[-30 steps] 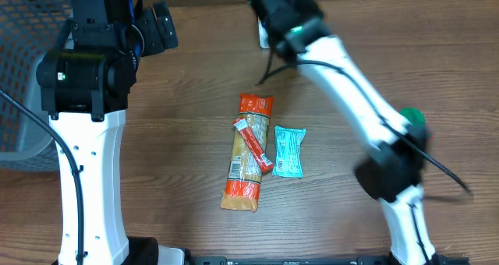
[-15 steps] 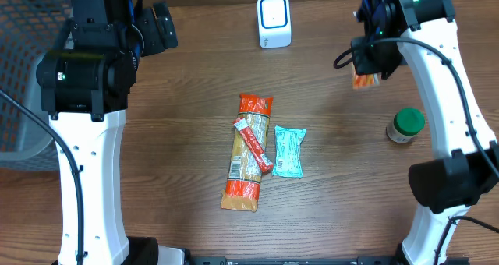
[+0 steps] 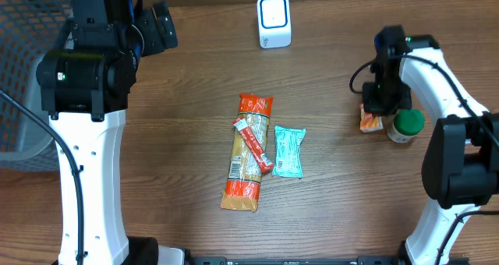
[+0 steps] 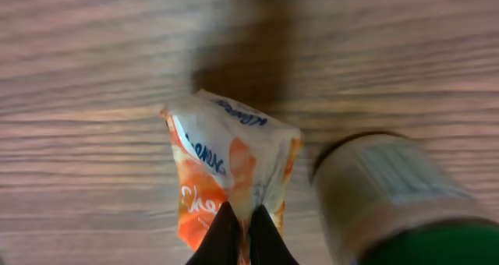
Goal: Scan the item barcode
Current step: 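Carry the Kleenex pack right and set it beside the jar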
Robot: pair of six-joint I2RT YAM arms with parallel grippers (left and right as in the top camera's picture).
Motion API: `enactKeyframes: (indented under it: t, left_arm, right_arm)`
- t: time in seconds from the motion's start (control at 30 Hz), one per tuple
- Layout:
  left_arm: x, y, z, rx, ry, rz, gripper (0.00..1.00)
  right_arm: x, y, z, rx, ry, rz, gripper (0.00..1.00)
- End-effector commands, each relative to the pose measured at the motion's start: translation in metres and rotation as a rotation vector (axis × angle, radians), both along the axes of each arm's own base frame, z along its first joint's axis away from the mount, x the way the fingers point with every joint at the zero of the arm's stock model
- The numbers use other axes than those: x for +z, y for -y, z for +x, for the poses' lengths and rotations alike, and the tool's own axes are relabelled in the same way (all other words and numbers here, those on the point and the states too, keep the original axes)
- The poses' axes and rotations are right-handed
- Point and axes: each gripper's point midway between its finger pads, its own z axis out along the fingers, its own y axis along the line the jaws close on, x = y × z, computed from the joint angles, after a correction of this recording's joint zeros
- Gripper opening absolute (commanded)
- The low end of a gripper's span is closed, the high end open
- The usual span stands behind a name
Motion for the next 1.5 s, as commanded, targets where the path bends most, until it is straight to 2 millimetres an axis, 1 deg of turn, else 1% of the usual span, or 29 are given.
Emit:
enactKeyframes:
  t: [0.0,0.1,0.13,0.2,0.23,0.27,0.3,0.33,0.37,0.43,0.47,0.53,0.6,0.7,0.73,0.77,0.8,0.87,0.9,0.93,1.0,1.1,1.23,1.3,1.37,1.4,1.47]
  left_arm:
    - [0.005,-0.003,-0.001,0.001,0.009,0.020,1.00]
    - [0.005,-0.003,-0.001,0.001,0.009,0.020,1.00]
    - [0.005,-0.003,-0.001,0.001,0.009,0.020,1.00]
    - [0.005,-0.003,-0.001,0.001,0.009,0.020,1.00]
    - [0.005,-0.003,-0.001,0.001,0.009,0.020,1.00]
    - [0.005,-0.003,-0.001,0.001,0.009,0.020,1.00]
    - [0.005,-0.003,-0.001,0.001,0.009,0.020,1.00]
    - [0.005,-0.003,-0.001,0.001,0.009,0.020,1.00]
    - [0.005,-0.003,-0.001,0.001,0.009,0.020,1.00]
    - [0.005,-0.003,-0.001,0.001,0.009,0.020,1.00]
    - [0.005,-0.003,-0.001,0.001,0.009,0.020,1.00]
    - [0.005,-0.003,-0.001,0.001,0.009,0.020,1.00]
    - [0.005,-0.003,-0.001,0.001,0.009,0.020,1.00]
    - [0.005,-0.003,-0.001,0.001,0.009,0.020,1.00]
    - [0.005,-0.003,-0.001,0.001,0.009,0.020,1.00]
    - [0.005,-0.003,-0.001,0.001,0.009,0.020,1.00]
    - [0.005,-0.003,-0.001,0.001,0.009,0.020,1.00]
    - [0.005,-0.003,-0.001,0.001,0.009,0.020,1.00]
    - [0.005,-0.003,-0.001,0.001,0.009,0.020,1.00]
    - [0.005,-0.003,-0.001,0.001,0.009,0.020,1.00]
    - [0.005,-0.003,-0.001,0.001,0.009,0.020,1.00]
    - [0.005,-0.003,-0.001,0.001,0.009,0.020,1.00]
    - [0.005,-0.003,-0.001,0.001,0.009,0.020,1.00]
    - [0.005,-0.003,-0.001,0.001,0.009,0.020,1.00]
    - [0.005,-0.003,-0.001,0.001,0.009,0.020,1.00]
    - [0.005,-0.003,-0.001,0.001,0.009,0.020,1.00]
    - [0.005,-0.003,-0.001,0.001,0.009,0.020,1.00]
  right_arm:
    - [-0.010,0.001,-0.006,-0.011,-0.014,0.005,0.04]
    - [-0.014,0.004,-0.010,-0.010,-0.022,-0.012,0.05]
    - [-0.015,0.004,-0.010,-0.010,-0.023,-0.016,0.08]
    - [-0.017,0.005,-0.012,-0.009,-0.027,-0.021,0.17]
    - [-0.017,0.006,-0.012,-0.009,-0.028,-0.022,0.17]
    - [-0.017,0.005,-0.012,-0.009,-0.028,-0.021,0.22]
    - [-0.017,0.005,-0.012,-0.009,-0.028,-0.021,0.35]
    - [-0.017,0.005,-0.012,-0.009,-0.028,-0.021,0.55]
    - [-0.017,0.005,-0.012,-0.009,-0.028,-0.021,0.60]
    - [-0.017,0.005,-0.012,-0.009,-0.028,-0.021,0.75]
    - [-0.017,0.005,-0.012,-0.009,-0.025,-0.021,0.78]
    - [-0.014,0.004,-0.002,-0.011,0.014,-0.016,0.77]
    - [-0.001,0.000,0.010,-0.029,0.061,0.003,0.78]
    - [0.028,-0.018,0.022,-0.027,0.122,0.108,0.78]
    - [0.046,-0.031,0.025,-0.023,0.148,0.186,0.77]
    - [0.054,-0.037,0.024,-0.022,0.156,0.222,0.77]
    - [0.059,-0.042,0.021,-0.021,0.155,0.249,0.73]
    - [0.061,-0.047,0.014,-0.019,0.130,0.274,0.60]
    - [0.060,-0.049,0.009,-0.017,0.112,0.274,0.54]
    - [0.057,-0.050,0.006,-0.014,0.101,0.273,0.50]
    - [0.049,-0.055,0.001,-0.003,0.084,0.272,0.46]
    - [0.031,-0.064,-0.004,0.011,0.080,0.272,0.46]
    - [0.000,-0.075,-0.009,-0.009,0.090,0.275,0.46]
    - [-0.013,-0.075,-0.009,-0.018,0.108,0.268,0.46]
    - [-0.023,-0.076,-0.008,-0.014,0.128,0.272,0.44]
    - [-0.028,-0.074,-0.008,-0.021,0.138,0.262,0.42]
    - [-0.032,-0.063,-0.006,-0.061,0.148,0.199,0.39]
